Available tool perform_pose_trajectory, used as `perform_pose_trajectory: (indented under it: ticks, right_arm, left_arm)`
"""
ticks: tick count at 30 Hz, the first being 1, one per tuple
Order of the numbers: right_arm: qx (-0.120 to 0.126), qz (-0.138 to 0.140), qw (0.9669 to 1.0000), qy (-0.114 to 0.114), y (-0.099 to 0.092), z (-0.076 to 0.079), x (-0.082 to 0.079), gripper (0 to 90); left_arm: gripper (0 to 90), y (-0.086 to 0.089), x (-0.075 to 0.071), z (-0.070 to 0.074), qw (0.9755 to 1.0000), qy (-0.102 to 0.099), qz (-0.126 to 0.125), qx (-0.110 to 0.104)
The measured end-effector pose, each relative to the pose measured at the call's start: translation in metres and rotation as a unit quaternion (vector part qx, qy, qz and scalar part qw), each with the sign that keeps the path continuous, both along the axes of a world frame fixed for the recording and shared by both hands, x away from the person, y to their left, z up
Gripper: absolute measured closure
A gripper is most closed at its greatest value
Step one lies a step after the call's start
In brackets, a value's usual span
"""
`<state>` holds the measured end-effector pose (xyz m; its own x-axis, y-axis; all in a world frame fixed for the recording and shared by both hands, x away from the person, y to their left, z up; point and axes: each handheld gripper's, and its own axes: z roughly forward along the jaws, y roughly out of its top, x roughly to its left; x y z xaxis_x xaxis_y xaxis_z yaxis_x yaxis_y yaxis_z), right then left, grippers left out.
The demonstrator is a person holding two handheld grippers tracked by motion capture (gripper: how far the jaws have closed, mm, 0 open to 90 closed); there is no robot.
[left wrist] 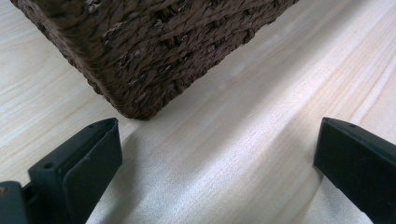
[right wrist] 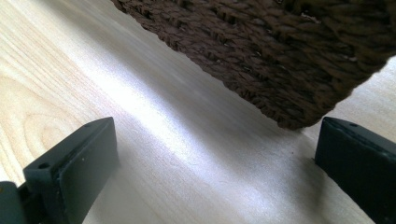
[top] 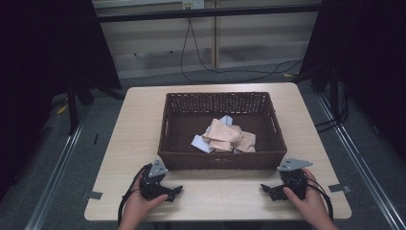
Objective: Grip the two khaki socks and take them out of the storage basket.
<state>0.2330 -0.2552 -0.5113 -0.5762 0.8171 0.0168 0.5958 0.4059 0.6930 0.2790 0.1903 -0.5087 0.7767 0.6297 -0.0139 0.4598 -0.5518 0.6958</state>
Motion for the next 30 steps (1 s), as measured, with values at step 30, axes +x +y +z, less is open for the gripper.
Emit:
perform_pose_trajectory:
  ticks: [30]
  right_arm:
    - [0.002,-0.004,1.0000,0.004,0.000,0.000,0.000,0.0]
  left_arm:
    - [5.1,-0.007,0.006,0.074,0.9792,0.142,-0.086,0.117]
